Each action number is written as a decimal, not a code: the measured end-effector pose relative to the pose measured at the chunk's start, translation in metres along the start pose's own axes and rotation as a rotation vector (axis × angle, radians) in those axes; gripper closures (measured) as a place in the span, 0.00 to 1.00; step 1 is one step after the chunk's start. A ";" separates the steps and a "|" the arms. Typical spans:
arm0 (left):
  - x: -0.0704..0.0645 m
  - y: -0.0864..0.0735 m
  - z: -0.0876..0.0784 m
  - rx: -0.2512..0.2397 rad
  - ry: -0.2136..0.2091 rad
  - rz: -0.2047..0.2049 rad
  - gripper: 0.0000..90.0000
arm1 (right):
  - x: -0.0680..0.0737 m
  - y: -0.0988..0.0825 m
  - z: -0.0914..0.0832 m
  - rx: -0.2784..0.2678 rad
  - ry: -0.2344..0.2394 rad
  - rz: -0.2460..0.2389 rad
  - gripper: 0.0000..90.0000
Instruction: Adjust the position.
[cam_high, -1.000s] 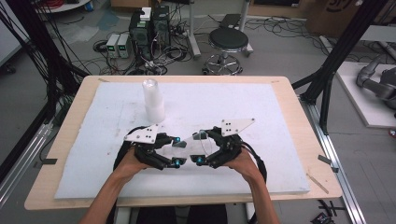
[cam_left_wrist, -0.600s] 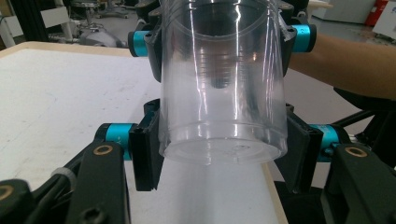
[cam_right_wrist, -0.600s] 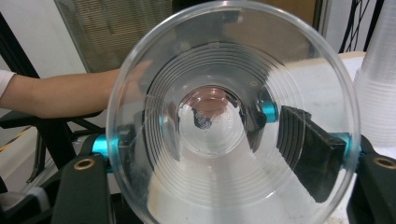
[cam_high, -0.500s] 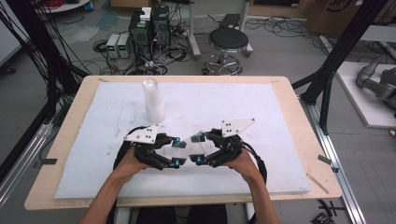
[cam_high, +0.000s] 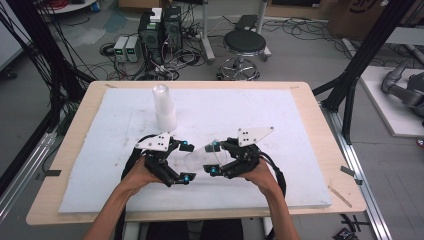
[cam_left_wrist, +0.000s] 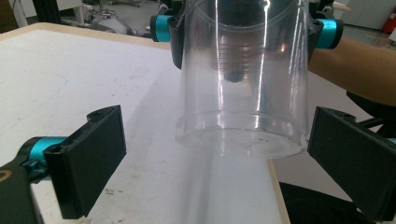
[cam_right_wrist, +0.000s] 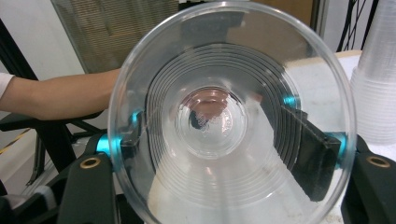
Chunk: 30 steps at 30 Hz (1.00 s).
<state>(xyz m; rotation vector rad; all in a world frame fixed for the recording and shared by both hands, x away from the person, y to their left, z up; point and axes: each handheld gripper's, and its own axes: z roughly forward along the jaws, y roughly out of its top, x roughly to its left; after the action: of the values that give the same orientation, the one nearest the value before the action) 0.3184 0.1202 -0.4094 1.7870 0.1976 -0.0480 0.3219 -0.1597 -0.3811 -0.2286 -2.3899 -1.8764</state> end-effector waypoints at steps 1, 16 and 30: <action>0.000 0.000 -0.001 0.000 -0.005 0.003 0.05 | 0.000 0.000 0.000 0.000 -0.001 0.003 0.37; -0.008 -0.017 -0.026 0.126 0.163 -0.078 0.06 | -0.004 0.009 -0.009 0.103 -0.125 0.012 0.36; -0.016 -0.061 -0.083 0.063 0.504 -0.150 0.06 | -0.020 0.038 -0.008 0.376 -0.345 0.087 0.36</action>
<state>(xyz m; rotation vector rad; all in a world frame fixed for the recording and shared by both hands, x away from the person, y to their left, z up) 0.2868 0.2125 -0.4476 1.8179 0.6977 0.2948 0.3477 -0.1596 -0.3465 -0.6557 -2.8408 -1.4072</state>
